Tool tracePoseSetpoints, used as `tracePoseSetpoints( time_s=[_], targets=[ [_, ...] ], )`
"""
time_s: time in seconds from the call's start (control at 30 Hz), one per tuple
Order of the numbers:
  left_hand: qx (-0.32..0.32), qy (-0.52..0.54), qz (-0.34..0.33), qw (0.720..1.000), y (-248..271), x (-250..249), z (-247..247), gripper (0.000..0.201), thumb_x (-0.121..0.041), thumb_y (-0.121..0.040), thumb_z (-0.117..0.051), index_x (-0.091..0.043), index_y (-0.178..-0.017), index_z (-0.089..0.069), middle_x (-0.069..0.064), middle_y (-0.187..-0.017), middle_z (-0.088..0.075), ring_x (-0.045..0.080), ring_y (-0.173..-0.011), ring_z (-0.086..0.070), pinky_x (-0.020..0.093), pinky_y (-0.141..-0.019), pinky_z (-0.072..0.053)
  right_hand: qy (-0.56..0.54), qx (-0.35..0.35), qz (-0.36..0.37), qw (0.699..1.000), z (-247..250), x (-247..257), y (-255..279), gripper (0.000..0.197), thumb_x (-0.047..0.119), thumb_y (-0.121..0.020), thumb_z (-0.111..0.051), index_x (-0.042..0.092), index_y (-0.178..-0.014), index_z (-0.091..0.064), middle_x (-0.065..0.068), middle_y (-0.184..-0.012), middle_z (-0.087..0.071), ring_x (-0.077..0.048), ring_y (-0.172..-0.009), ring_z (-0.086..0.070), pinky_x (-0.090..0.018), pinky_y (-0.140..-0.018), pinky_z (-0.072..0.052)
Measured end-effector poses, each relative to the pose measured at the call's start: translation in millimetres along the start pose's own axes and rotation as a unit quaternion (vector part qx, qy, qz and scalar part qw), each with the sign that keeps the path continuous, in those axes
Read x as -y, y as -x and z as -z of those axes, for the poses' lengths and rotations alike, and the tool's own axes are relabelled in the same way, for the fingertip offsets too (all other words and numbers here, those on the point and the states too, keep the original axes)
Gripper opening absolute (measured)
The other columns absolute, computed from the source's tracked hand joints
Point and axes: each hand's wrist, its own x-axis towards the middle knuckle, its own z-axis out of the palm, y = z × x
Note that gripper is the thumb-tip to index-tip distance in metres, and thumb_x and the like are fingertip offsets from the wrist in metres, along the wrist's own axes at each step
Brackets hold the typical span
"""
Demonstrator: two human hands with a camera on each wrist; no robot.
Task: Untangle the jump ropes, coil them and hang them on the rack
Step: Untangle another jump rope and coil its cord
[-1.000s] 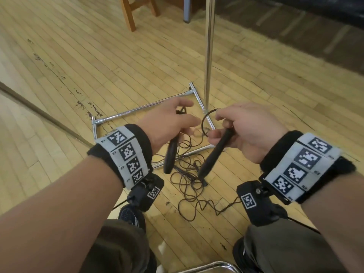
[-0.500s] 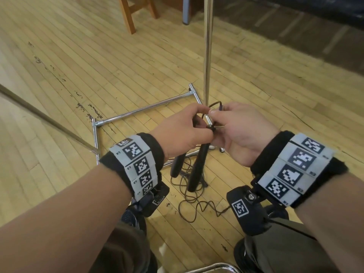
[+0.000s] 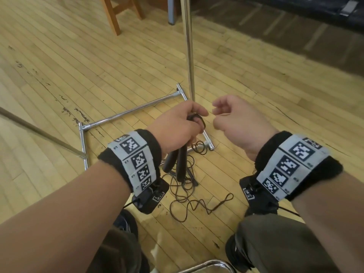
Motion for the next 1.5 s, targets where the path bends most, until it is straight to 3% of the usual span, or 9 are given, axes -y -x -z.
tracePoseSetpoints(
  time_s=[0.17, 0.37, 0.47, 0.67, 0.8, 0.97, 1.07, 1.27, 1.5],
  targets=[
    [0.094, 0.048, -0.041, 0.994, 3.9, -16.3, -4.4, 0.048, 0.004, -0.055, -0.048, -0.006, -0.098, -0.067, 0.002, -0.062, -0.054, 0.019, -0.054, -0.049, 0.027, -0.055, -0.043, -0.008, 0.190, 0.099, 0.977, 8.6, -3.5, 6.5, 0.051, -0.004, -0.084, -0.063, 0.032, -0.119, -0.067, 0.008, -0.106, -0.078, -0.010, -0.100, -0.073, -0.038, -0.095, -0.059],
    [-0.003, 0.089, -0.116, 0.989, 13.7, -24.4, 13.2, 0.039, 0.009, -0.063, -0.047, -0.008, -0.090, -0.069, 0.009, -0.061, -0.049, 0.021, -0.055, -0.043, 0.027, -0.056, -0.042, 0.025, 0.157, 0.070, 0.985, 16.7, -14.5, 0.8, 0.009, 0.030, -0.098, -0.065, 0.025, -0.100, -0.072, 0.009, -0.061, -0.062, -0.013, -0.051, -0.058, -0.042, -0.071, -0.065],
    [-0.127, 0.179, -0.124, 0.968, 17.5, -27.8, 38.3, 0.039, 0.010, -0.057, -0.047, -0.013, -0.079, -0.070, 0.006, -0.059, -0.047, 0.021, -0.054, -0.043, 0.032, -0.055, -0.042, 0.188, 0.142, 0.031, 0.971, 23.0, -27.5, -6.9, 0.020, 0.037, -0.101, -0.058, 0.023, -0.098, -0.072, 0.006, -0.071, -0.063, -0.016, -0.065, -0.065, -0.017, -0.050, -0.056],
    [-0.251, 0.382, -0.127, 0.880, 33.3, -36.7, 88.5, 0.044, 0.006, -0.042, -0.043, -0.019, -0.068, -0.068, 0.003, -0.062, -0.047, 0.018, -0.055, -0.047, 0.031, -0.057, -0.045, 0.429, 0.099, -0.097, 0.893, 36.1, -54.0, -8.3, 0.032, 0.029, -0.105, -0.048, 0.011, -0.116, -0.072, -0.011, -0.106, -0.073, -0.029, -0.094, -0.068, -0.040, -0.079, -0.055],
    [-0.182, 0.366, -0.149, 0.900, 53.0, -37.6, 69.8, 0.047, 0.015, -0.058, -0.037, -0.018, -0.072, -0.068, 0.003, -0.063, -0.046, 0.019, -0.057, -0.046, 0.032, -0.059, -0.045, 0.388, -0.035, -0.049, 0.920, 50.4, -21.2, 11.3, 0.053, 0.033, -0.094, -0.066, 0.020, -0.143, -0.050, -0.008, -0.129, -0.061, -0.024, -0.105, -0.060, -0.036, -0.084, -0.052],
    [-0.023, 0.299, -0.177, 0.938, 73.1, -40.0, 40.7, 0.044, 0.014, -0.059, -0.042, -0.016, -0.077, -0.068, 0.006, -0.062, -0.045, 0.021, -0.057, -0.046, 0.032, -0.060, -0.048, 0.278, 0.120, 0.098, 0.948, 32.5, 37.9, 62.5, 0.110, 0.069, -0.074, -0.074, 0.058, -0.155, -0.001, 0.014, -0.171, -0.018, -0.011, -0.139, -0.043, -0.027, -0.094, -0.039],
    [0.043, 0.284, -0.187, 0.940, 80.9, -44.2, 25.9, 0.043, 0.016, -0.060, -0.041, -0.014, -0.077, -0.068, 0.007, -0.058, -0.045, 0.022, -0.057, -0.045, 0.031, -0.058, -0.048, 0.017, 0.200, 0.162, 0.966, -3.7, 44.6, 76.1, 0.090, 0.054, -0.081, -0.076, 0.037, -0.157, -0.032, 0.015, -0.154, -0.051, -0.002, -0.139, -0.048, -0.030, -0.113, -0.038],
    [0.028, 0.310, -0.174, 0.934, 73.4, -47.9, 26.5, 0.039, 0.017, -0.062, -0.038, -0.008, -0.082, -0.060, 0.006, -0.055, -0.046, 0.020, -0.053, -0.048, 0.034, -0.059, -0.051, -0.182, 0.202, 0.083, 0.959, -46.1, 26.6, 68.6, 0.044, 0.057, -0.087, -0.064, 0.013, -0.092, -0.064, -0.003, -0.067, -0.062, -0.020, -0.060, -0.056, -0.041, -0.067, -0.042],
    [-0.114, 0.386, -0.172, 0.899, 48.9, -55.2, 40.1, 0.043, 0.016, -0.064, -0.031, -0.010, -0.078, -0.063, 0.006, -0.060, -0.042, 0.019, -0.053, -0.044, 0.031, -0.054, -0.043, -0.088, 0.181, 0.059, 0.978, -30.6, 23.2, 47.3, 0.052, 0.060, -0.103, -0.045, 0.014, -0.104, -0.070, 0.001, -0.072, -0.074, -0.010, -0.058, -0.066, -0.026, -0.051, -0.045]
  ],
)
